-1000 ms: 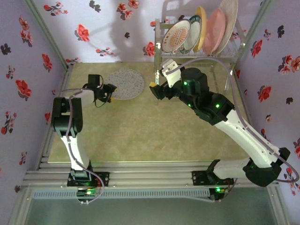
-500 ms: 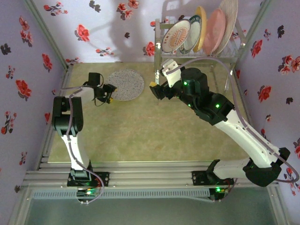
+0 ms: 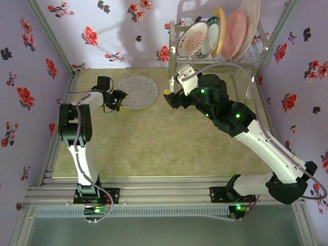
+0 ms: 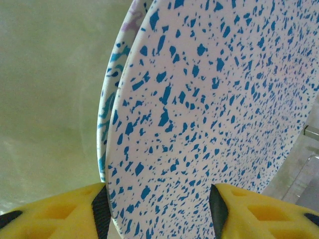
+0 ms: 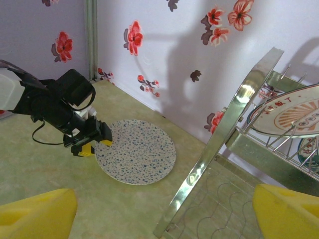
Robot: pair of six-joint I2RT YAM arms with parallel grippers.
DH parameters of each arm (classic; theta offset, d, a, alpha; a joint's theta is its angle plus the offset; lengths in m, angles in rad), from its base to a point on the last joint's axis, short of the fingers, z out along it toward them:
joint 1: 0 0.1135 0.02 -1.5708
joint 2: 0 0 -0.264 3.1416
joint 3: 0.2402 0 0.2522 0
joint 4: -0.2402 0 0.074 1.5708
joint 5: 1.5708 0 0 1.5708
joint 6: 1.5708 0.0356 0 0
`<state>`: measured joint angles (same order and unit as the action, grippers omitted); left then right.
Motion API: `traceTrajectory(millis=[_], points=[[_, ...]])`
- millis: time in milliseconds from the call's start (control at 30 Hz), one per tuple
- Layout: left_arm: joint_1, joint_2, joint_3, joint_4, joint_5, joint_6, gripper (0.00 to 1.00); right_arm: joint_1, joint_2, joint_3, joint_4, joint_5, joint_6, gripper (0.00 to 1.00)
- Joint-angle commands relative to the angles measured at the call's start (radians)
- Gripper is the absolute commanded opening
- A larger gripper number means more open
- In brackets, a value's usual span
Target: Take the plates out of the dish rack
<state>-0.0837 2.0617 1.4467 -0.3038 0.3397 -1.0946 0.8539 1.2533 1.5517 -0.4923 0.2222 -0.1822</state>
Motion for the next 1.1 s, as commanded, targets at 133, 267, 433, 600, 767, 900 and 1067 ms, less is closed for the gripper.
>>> traceTrajectory(millis=[133,267,433,600,767,900,1067], points=[[0.012,0.029,0.060,-0.054,-0.027,0.048,0.56,0.005,-0.002,0.024,0.029,0.017,0.021,0.92],[0.012,0.032,0.062,-0.065,-0.032,0.054,0.56,0.006,-0.002,0.025,0.030,0.023,0.022,0.92],[0.013,0.020,0.075,-0.099,-0.057,0.070,0.57,0.006,-0.002,0.031,0.031,0.048,0.013,0.92],[0.012,-0.017,0.083,-0.149,-0.102,0.091,0.66,0.004,-0.026,0.030,0.067,0.155,-0.003,0.92],[0.006,-0.096,0.037,-0.156,-0.145,0.091,0.74,0.005,-0.052,0.060,0.105,0.289,-0.076,0.92],[-0.004,-0.176,-0.012,-0.172,-0.189,0.087,0.79,0.002,-0.069,0.096,0.174,0.418,-0.168,0.92],[-0.015,-0.298,-0.075,-0.179,-0.241,0.071,0.80,-0.100,-0.050,0.195,0.218,0.537,-0.209,0.92]])
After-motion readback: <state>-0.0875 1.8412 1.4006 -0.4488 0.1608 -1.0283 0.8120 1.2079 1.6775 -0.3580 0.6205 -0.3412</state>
